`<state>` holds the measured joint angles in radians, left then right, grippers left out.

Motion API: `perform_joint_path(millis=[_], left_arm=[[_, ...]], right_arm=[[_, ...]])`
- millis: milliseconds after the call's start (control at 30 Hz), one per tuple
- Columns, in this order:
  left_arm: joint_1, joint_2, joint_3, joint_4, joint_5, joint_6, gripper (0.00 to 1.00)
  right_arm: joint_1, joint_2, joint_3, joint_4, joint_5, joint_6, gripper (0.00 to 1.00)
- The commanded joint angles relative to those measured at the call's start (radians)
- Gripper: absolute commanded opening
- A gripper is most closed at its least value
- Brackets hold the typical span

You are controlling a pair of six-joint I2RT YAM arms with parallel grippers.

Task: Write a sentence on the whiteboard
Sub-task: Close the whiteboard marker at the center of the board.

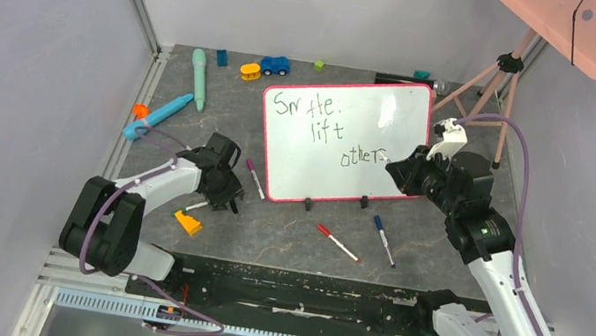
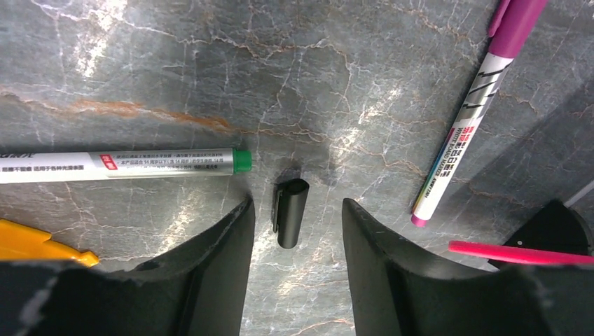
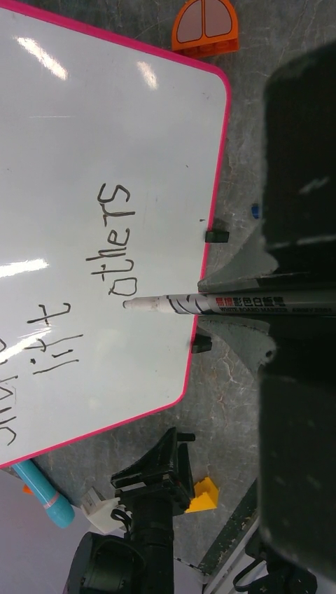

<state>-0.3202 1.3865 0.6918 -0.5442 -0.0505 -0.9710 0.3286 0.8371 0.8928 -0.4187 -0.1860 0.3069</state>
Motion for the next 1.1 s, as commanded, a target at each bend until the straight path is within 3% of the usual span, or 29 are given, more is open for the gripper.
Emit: perform_joint_path(millis=[0,167,233,600,800,1067], left_arm=[[-0.008,0.066,-0.002,-0.002,-0.011,0.019,0.51],[-0.008,0.062,0.026,-0.051,-0.038,0.043,0.26],[-0.007,0.047,0.036,-0.068,-0.047,0.046,0.21],[-0.008,-0.089,0.085,-0.152,-0.043,0.024,0.16],[-0.007,-0.162,0.073,-0.162,-0.03,0.003,0.02],[-0.007,-0.237,0.105,-0.223,-0.026,-0.019,0.02]], right_arm=[[-0.003,0.006,0.0,0.046,-0.002,0.008,0.0],[-0.003,0.006,-0.002,0.053,0.001,0.007,0.0],[-0.004,0.006,-0.006,0.056,0.0,0.008,0.0],[-0.004,-0.003,-0.046,0.083,-0.022,0.022,0.0],[-0.004,0.015,-0.044,0.095,-0.05,0.024,0.0],[-0.002,0.047,-0.044,0.127,-0.094,0.04,0.0]])
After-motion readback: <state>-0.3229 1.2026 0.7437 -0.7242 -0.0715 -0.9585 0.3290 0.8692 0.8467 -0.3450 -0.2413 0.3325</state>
